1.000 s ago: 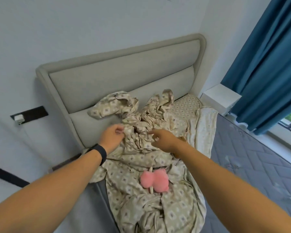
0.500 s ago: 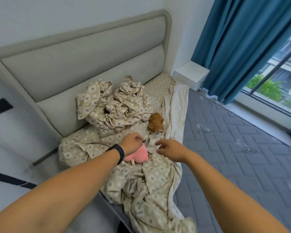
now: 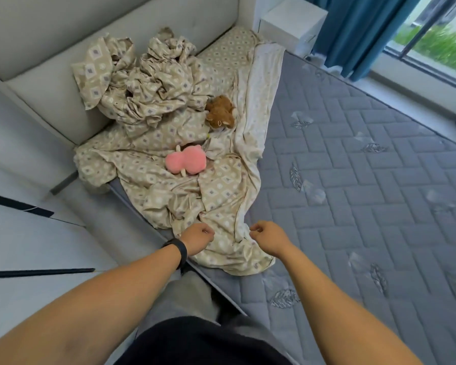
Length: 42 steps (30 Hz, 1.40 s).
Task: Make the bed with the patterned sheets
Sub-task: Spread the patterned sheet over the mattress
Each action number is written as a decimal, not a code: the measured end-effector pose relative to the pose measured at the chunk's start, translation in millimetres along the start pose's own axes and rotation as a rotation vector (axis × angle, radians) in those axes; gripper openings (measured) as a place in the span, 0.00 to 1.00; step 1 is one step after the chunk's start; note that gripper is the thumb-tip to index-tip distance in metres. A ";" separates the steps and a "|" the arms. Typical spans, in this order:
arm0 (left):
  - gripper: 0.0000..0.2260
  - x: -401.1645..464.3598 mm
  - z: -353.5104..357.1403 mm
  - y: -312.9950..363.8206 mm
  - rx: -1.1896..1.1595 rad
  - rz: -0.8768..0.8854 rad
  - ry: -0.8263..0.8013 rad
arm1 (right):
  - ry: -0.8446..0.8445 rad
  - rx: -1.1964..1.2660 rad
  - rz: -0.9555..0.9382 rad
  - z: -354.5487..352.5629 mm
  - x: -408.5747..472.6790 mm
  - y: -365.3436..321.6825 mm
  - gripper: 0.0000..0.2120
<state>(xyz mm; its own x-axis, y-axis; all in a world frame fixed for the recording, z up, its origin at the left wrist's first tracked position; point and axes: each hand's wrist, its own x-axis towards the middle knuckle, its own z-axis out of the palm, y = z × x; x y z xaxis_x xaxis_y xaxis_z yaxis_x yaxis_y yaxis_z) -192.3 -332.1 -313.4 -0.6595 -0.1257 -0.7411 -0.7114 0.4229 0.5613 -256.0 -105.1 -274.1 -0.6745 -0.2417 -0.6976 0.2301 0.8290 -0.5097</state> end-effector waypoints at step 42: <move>0.22 73.1 156.1 7.8 -0.456 -0.085 -0.321 | 0.338 0.551 0.339 76.6 3.9 91.7 0.08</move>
<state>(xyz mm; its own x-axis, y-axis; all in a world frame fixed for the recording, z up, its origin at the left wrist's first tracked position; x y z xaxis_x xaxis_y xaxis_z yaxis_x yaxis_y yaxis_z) -208.2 -198.0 -420.7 -0.5393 0.1670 -0.8254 -0.8385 -0.0160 0.5446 -183.8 -68.7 -362.2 -0.6630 0.2261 -0.7137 0.7243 0.4345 -0.5353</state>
